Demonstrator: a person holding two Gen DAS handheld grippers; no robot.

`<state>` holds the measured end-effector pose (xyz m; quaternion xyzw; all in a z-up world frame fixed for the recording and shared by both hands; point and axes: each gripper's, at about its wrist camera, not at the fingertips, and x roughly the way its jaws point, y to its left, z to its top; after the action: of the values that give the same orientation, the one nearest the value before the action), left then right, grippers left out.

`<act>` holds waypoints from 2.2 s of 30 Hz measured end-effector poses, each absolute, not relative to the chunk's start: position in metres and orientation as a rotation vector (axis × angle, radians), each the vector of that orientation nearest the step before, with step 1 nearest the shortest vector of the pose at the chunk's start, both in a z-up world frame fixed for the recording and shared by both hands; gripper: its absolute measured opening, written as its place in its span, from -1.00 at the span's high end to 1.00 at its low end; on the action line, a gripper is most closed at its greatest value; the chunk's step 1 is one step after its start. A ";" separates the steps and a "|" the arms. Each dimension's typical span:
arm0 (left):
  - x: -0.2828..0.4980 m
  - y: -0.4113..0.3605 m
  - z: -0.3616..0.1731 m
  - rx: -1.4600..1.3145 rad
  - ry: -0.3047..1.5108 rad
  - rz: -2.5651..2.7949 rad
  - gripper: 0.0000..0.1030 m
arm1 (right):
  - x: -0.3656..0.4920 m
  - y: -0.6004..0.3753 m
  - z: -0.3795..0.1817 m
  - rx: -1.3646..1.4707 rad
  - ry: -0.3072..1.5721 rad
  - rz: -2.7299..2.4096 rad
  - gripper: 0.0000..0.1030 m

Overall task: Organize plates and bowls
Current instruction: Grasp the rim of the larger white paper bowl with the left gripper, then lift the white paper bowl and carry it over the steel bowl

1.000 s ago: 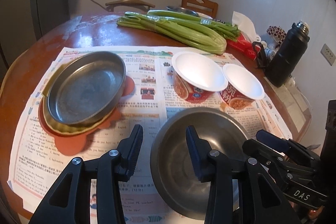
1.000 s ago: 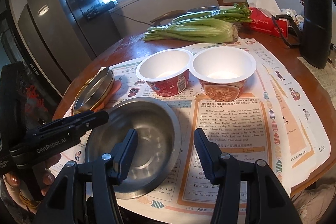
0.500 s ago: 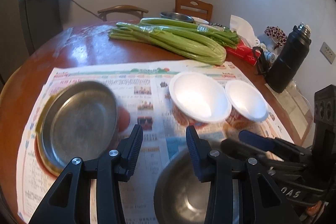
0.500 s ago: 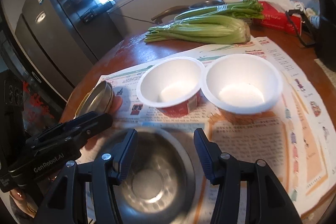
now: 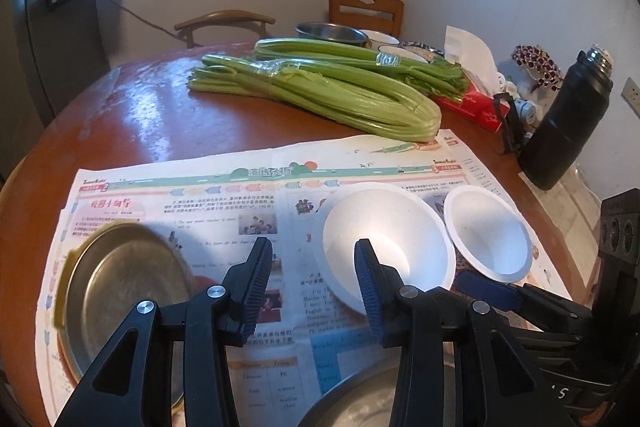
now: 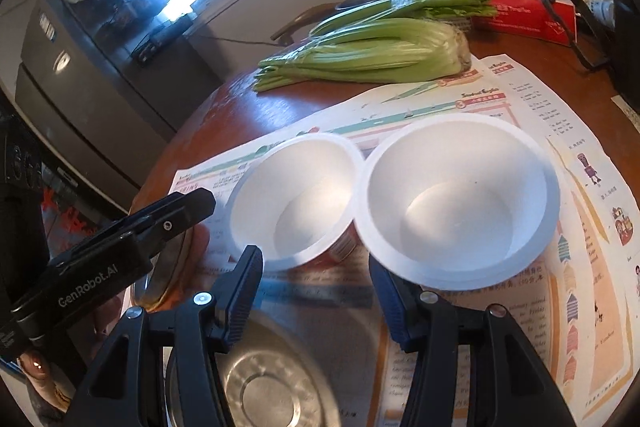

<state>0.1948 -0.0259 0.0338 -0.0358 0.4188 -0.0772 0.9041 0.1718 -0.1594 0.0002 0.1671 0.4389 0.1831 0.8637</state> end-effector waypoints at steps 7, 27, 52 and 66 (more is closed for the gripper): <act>0.213 -0.029 0.022 -0.094 0.912 -0.184 0.15 | 0.185 -0.157 -0.001 0.345 0.916 0.380 -0.07; 0.237 -0.033 -0.012 -0.170 1.026 -0.247 0.49 | 0.184 -0.130 -0.005 0.176 0.880 0.412 -0.05; 0.183 -0.024 0.029 -0.167 0.909 -0.266 0.49 | 0.147 -0.120 0.027 0.142 0.817 0.439 -0.06; 0.149 -0.023 0.050 -0.160 0.854 -0.265 0.46 | 0.114 -0.118 0.048 0.115 0.764 0.443 -0.06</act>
<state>0.1487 -0.0227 0.0499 -0.0771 0.4125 -0.1280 0.8986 0.1142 -0.1176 0.0481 0.0557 0.3693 0.2144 0.9025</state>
